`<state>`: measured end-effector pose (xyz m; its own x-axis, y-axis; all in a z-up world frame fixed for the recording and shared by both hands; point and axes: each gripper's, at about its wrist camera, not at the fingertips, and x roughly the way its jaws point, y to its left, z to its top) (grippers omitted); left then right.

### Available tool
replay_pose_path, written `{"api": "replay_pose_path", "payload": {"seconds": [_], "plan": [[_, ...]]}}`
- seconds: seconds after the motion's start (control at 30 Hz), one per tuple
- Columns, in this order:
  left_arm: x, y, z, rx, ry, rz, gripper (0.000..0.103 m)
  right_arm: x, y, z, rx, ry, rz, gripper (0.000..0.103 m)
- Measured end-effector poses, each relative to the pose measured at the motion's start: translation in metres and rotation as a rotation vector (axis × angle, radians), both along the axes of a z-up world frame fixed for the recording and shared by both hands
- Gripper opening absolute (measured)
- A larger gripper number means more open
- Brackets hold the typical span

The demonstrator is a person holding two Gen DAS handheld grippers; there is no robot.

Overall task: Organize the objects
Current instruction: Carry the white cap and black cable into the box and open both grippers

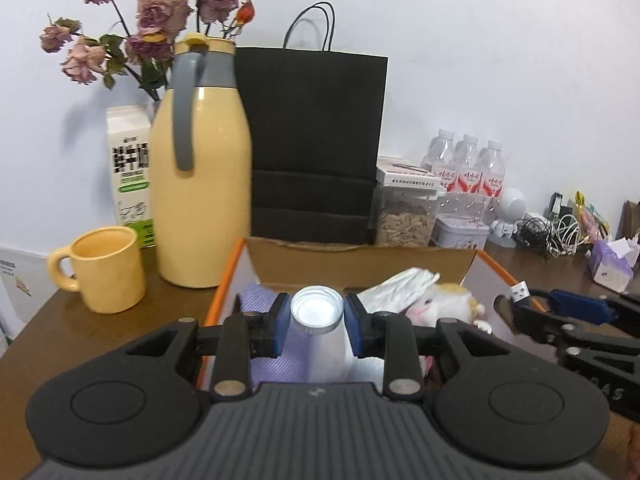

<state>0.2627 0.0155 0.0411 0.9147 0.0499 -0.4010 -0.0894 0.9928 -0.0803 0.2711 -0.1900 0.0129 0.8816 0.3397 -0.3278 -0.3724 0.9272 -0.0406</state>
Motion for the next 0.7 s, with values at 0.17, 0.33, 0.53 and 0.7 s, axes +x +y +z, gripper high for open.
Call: {"api": "replay_pose_path", "payload": {"seconds": [0.17,0.33,0.53,0.7], "plan": [[0.028,-0.001,-0.005,-0.021,0.003,0.004,0.03,0.024,0.001,-0.008,0.031,0.026,-0.024,0.043],[0.046,0.003,-0.014,-0.014,0.03,0.015,0.03,0.033,0.001,-0.023,0.018,0.069,-0.021,0.043],[0.045,0.004,-0.017,0.002,0.033,0.014,0.047,0.035,0.003,-0.028,0.007,0.088,-0.02,0.043],[0.038,-0.001,-0.016,0.03,-0.007,0.036,0.103,0.029,0.001,-0.027,0.025,0.071,-0.012,0.088]]}}
